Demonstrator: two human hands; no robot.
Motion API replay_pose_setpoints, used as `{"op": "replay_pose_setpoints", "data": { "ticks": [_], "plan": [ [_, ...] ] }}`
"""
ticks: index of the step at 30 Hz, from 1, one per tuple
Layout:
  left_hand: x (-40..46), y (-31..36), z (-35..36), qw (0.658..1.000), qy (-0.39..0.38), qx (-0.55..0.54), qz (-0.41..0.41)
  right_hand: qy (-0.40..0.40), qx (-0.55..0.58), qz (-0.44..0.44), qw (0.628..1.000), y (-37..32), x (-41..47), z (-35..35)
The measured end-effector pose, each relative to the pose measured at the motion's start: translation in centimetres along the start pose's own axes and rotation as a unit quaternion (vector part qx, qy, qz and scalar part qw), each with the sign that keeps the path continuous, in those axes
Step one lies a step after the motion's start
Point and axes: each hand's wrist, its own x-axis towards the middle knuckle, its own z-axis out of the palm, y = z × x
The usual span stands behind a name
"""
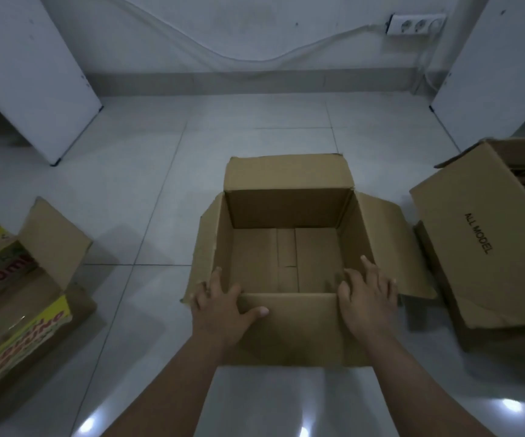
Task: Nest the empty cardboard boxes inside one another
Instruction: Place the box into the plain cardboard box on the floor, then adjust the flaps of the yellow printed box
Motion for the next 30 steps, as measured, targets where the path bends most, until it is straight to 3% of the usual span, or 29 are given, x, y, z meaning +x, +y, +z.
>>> {"op": "replay_pose_setpoints", "data": {
  "ticks": [4,7,12,18,21,24,30],
  "plan": [
    [-1.7,-4.2,-4.7,0.998,0.026,0.030,0.048,0.008,0.029,0.004,1.000,-3.8,-2.3,-0.3],
    [-1.7,-10.2,-8.7,0.995,0.052,0.066,0.052,0.002,0.038,-0.085,0.996,-9.1,-4.7,0.7],
    [-2.5,-23.1,-12.4,0.995,0.014,0.077,-0.057,-0.027,0.083,-0.267,0.960,-22.0,-8.1,4.8],
    [-5.3,-38.9,-11.2,0.987,-0.062,0.038,-0.146,-0.105,0.065,-0.453,0.883,-37.7,-11.5,11.7],
    [-5.3,-43.4,-9.3,0.983,-0.131,-0.038,-0.120,-0.183,0.021,-0.459,0.869,-42.8,-11.4,15.5],
    [-4.5,-45.6,-7.2,0.966,-0.183,-0.146,-0.106,-0.229,-0.092,-0.440,0.863,-44.2,-10.5,18.8],
    [-0.7,-48.8,-8.2,0.985,-0.168,-0.040,0.023,-0.150,-0.109,-0.365,0.913,-43.4,-11.7,21.5]
  ]
}}
